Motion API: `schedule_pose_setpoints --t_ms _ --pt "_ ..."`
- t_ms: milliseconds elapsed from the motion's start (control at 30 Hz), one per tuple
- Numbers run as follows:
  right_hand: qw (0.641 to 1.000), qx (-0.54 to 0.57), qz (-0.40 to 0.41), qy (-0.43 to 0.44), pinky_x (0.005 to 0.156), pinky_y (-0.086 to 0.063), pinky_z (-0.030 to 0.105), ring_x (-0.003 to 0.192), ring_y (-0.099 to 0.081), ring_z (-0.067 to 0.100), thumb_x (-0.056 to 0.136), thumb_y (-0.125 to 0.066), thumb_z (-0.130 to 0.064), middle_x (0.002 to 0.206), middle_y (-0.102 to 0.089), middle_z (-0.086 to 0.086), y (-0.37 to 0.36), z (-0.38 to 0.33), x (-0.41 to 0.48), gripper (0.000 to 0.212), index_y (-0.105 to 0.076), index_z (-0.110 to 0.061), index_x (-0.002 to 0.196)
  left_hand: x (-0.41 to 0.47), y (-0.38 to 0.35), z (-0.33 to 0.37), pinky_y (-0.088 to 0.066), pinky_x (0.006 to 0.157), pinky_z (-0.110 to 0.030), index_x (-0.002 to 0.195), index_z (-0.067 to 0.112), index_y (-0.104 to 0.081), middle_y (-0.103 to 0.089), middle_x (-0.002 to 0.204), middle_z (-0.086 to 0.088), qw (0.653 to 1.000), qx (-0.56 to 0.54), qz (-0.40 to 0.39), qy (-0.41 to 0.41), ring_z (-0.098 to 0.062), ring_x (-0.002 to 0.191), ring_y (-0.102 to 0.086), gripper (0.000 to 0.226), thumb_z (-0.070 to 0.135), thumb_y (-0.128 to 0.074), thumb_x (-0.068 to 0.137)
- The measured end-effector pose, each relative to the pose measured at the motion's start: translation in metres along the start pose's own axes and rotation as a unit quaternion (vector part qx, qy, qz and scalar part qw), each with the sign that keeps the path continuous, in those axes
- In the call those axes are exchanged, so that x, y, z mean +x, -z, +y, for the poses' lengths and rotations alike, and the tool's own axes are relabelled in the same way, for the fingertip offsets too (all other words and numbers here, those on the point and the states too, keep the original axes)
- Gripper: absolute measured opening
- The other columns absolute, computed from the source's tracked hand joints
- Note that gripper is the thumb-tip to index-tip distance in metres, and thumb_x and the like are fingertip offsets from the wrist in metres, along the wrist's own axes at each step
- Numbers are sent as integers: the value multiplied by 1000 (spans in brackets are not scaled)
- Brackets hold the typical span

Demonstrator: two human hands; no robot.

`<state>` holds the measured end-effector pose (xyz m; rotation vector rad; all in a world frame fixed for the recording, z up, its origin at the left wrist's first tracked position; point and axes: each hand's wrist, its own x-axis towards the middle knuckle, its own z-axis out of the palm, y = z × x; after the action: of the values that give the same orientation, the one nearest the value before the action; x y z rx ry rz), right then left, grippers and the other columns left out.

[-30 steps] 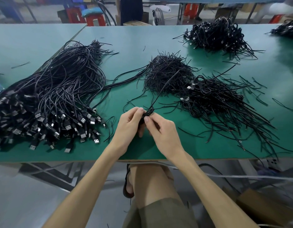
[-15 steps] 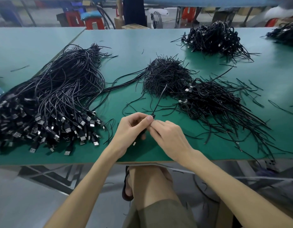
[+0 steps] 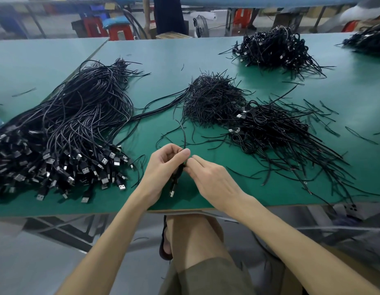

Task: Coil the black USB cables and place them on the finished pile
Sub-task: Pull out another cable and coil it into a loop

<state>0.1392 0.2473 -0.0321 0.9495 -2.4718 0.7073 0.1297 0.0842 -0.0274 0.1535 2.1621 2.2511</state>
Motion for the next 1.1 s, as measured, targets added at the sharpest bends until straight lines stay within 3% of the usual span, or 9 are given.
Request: schedule_pose_setpoints --t_ms 100,233,400,533,667,767,967,1100 --pt "1000 -9 7 3 50 -45 38 61 -52 25 102 -54 -6 80 -54 7 2 -4 1 12 -60 -3 91 1 1 0 -34 53 -33 82 12 -58 -48 65 -1 1000 4 8 -6 -17 58 -39 31 39 -72 88" --pt "999 -17 32 -9 51 -46 36 58 -52 24 98 -51 -8 75 -54 8 6 -10 1 18 -62 -1 86 2 2 -4 -38 48 -25 87 13 -60 -51 62 5 1000 17 12 -13 -12 53 -44 28 38 -72 91" --pt "998 -37 37 -30 56 -51 41 61 -55 25 99 -54 -5 75 -57 9 7 -10 1 16 -64 -1 87 5 3 -6 -38 45 -20 114 21 -69 -51 64 8 999 27 7 -20 -8 55 -47 25 37 -68 94" --pt "998 -42 40 -30 62 -52 44 70 -59 28 102 -54 -8 80 -60 8 6 -6 0 16 -66 -3 91 4 5 -6 -38 42 -22 101 21 -74 -49 60 4 1000 11 -2 -24 -13 51 -44 20 37 -63 96" --pt "998 -33 48 -23 62 -52 44 70 -58 27 101 -55 -8 80 -61 7 5 -4 -1 15 -66 -3 91 5 5 -8 -37 41 -24 88 8 -65 -49 58 -3 999 -32 5 -4 -20 44 -41 28 33 -63 100" --pt "997 -24 68 -15 59 -49 43 66 -52 26 101 -53 -11 77 -58 6 6 -3 0 19 -64 -3 88 6 6 -9 -37 41 -24 91 2 -62 -48 60 -9 999 -48 12 4 -21 40 -40 33 34 -64 97" --pt "994 -38 102 -7 60 -50 44 66 -53 27 103 -55 -7 75 -58 7 7 -5 0 20 -65 -3 86 5 10 -9 -40 45 -24 119 16 -72 -50 62 1 997 -66 -35 -19 -17 47 -41 31 37 -66 97" --pt "995 -24 94 -11 60 -48 44 67 -52 28 103 -53 -9 76 -58 8 10 -3 0 20 -64 -2 88 5 10 -7 -40 47 -24 111 14 -72 -51 60 1 995 -87 -36 -15 -17 48 -42 29 37 -68 94"
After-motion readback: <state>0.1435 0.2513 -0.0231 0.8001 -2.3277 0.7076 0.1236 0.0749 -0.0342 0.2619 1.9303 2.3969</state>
